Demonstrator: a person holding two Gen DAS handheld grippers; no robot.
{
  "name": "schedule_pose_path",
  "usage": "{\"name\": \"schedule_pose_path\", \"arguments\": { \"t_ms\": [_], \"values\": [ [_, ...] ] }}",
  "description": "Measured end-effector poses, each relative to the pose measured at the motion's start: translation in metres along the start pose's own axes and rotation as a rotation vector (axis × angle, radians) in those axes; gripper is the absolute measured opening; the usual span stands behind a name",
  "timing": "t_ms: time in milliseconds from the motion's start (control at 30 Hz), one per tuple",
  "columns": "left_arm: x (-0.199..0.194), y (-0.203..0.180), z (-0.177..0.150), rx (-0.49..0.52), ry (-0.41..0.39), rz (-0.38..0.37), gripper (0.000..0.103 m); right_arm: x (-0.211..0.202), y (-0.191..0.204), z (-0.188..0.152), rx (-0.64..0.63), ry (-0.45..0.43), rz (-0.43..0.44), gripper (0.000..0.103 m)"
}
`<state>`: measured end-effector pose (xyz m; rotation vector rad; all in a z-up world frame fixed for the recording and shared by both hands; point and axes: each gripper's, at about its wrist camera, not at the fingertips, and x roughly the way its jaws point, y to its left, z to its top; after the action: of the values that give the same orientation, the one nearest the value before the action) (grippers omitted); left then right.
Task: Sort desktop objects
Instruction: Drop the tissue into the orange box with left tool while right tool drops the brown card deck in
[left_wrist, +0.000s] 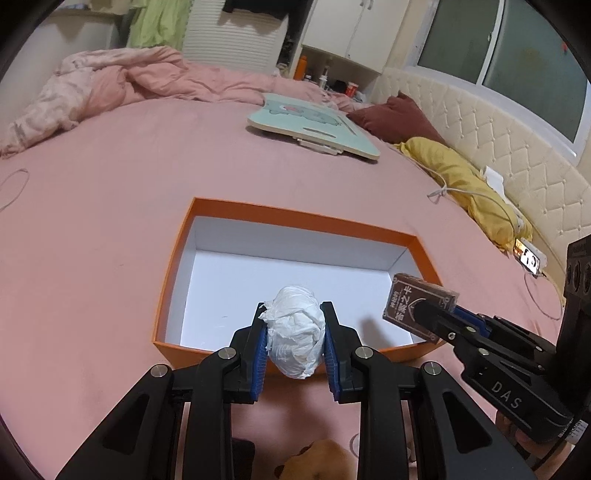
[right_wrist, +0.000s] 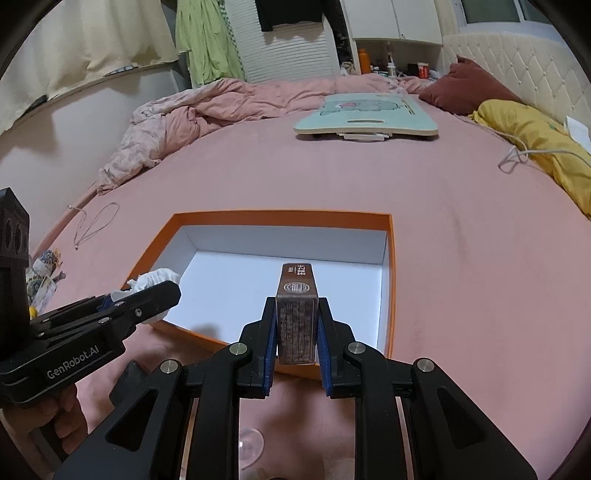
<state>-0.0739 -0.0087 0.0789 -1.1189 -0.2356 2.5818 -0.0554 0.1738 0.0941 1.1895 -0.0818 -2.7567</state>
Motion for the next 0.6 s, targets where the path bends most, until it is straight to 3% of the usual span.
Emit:
{"name": "schedule_pose_path", "arguments": {
  "t_ms": [67,133,200,267,333,600],
  "values": [
    [0.002,0.002,0.0,-0.008,0.003,0.005,0.03,-0.002,0.0,0.0,0.0,-0.01,-0.001,0.022],
    [0.001,0.004,-0.001,-0.034,-0.005,-0.004,0.065,-0.002,0.0,-0.001,0.003,-0.02,-0.006,0.024],
    [-0.005,0.005,-0.001,-0.06,-0.042,-0.016,0.082,-0.005,-0.001,-0.002,0.016,-0.033,-0.005,0.03],
    [-0.01,0.006,0.0,-0.067,-0.065,-0.014,0.083,-0.007,-0.001,-0.001,0.029,-0.041,0.004,0.038],
    [-0.014,0.008,0.0,-0.067,-0.074,-0.009,0.083,-0.012,-0.002,0.0,0.039,-0.072,0.01,0.067],
    [-0.052,0.027,-0.005,-0.116,-0.13,-0.006,0.083,-0.048,-0.008,0.003,0.072,-0.211,-0.003,0.07]
  ]
}}
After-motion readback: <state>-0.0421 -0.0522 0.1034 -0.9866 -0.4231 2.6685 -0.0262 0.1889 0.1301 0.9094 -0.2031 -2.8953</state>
